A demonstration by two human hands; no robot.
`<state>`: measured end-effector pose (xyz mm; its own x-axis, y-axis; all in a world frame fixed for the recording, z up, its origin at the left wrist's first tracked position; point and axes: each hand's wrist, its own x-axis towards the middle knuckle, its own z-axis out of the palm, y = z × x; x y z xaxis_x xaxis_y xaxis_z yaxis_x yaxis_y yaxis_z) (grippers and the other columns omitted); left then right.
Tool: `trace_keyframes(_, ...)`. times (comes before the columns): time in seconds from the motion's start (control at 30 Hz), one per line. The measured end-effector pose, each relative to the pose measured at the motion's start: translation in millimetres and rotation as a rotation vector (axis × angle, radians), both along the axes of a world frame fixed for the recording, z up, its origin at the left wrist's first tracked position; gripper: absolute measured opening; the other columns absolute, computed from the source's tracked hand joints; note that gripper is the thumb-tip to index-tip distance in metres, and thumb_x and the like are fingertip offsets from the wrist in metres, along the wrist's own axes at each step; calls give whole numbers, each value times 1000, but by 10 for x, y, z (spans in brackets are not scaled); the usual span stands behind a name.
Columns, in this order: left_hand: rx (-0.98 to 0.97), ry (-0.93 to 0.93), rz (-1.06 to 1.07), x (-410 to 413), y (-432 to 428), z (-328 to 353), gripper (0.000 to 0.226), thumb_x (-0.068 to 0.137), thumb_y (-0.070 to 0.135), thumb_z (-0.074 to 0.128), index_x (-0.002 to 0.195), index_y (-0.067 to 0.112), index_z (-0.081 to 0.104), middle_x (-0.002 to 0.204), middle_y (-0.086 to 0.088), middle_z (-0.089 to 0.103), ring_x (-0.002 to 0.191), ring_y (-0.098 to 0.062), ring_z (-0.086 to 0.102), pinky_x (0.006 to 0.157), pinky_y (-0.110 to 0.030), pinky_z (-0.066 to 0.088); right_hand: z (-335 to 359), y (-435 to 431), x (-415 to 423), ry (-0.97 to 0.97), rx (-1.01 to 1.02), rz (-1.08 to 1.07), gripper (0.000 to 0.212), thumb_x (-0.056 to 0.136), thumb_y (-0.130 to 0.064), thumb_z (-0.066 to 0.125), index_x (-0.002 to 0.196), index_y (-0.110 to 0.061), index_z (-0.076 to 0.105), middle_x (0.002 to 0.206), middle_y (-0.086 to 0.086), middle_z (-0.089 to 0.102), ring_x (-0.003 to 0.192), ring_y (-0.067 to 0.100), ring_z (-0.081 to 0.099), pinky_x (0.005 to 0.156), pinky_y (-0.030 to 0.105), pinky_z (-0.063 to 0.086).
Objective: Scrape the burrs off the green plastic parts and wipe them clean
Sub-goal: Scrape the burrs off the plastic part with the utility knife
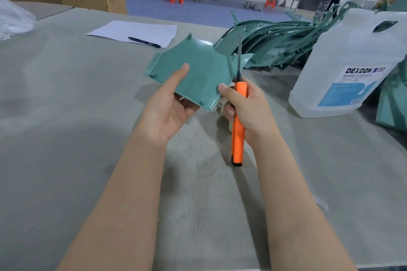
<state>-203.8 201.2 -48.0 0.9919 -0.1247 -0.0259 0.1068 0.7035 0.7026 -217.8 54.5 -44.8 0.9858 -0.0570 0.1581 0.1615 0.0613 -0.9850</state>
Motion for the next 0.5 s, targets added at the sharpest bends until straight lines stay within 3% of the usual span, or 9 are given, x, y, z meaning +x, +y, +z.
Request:
trace_keyframes(0.13, 100, 8, 19, 11, -96, -26, 35, 90, 9, 61, 125, 11, 58, 108, -6, 70, 87, -16, 70, 66, -26, 56, 12, 11, -19, -3, 21, 42, 13, 96, -13, 59, 109, -11, 58, 56, -12, 55, 41, 9, 37, 42, 20, 31)
trace_keyframes(0.23, -31, 42, 97, 44, -75, -15, 22, 89, 4, 62, 109, 11, 62, 94, -4, 73, 79, -14, 71, 62, -23, 56, 47, 1, -41, 11, -35, 45, 17, 99, -26, 55, 114, -24, 49, 76, -4, 64, 44, 11, 38, 44, 22, 33)
trace_keyframes(0.3, -157, 99, 138, 58, -24, -9, 14, 88, 2, 63, 99, 10, 63, 82, -2, 74, 70, -11, 71, 57, -20, 54, 83, -35, -78, 32, -50, 81, 17, 99, -31, 53, 110, -22, 44, 84, 1, 60, 44, 11, 40, 43, 22, 35)
trace_keyframes(0.4, -218, 148, 181, 61, 12, -16, 8, 87, 2, 64, 91, 9, 63, 76, -2, 73, 64, -11, 70, 54, -19, 54, 129, -64, -128, 4, -126, 130, 17, 99, -29, 53, 91, -14, 51, 83, 6, 56, 51, 12, 50, 44, 22, 42)
trace_keyframes(0.5, -216, 182, 199, 54, 11, 2, 6, 88, 4, 63, 86, 9, 62, 70, -2, 71, 61, -11, 67, 59, -19, 57, 140, -77, -147, -76, -305, 103, 20, 100, -26, 52, 90, -10, 61, 78, 9, 57, 65, 15, 57, 60, 28, 55)
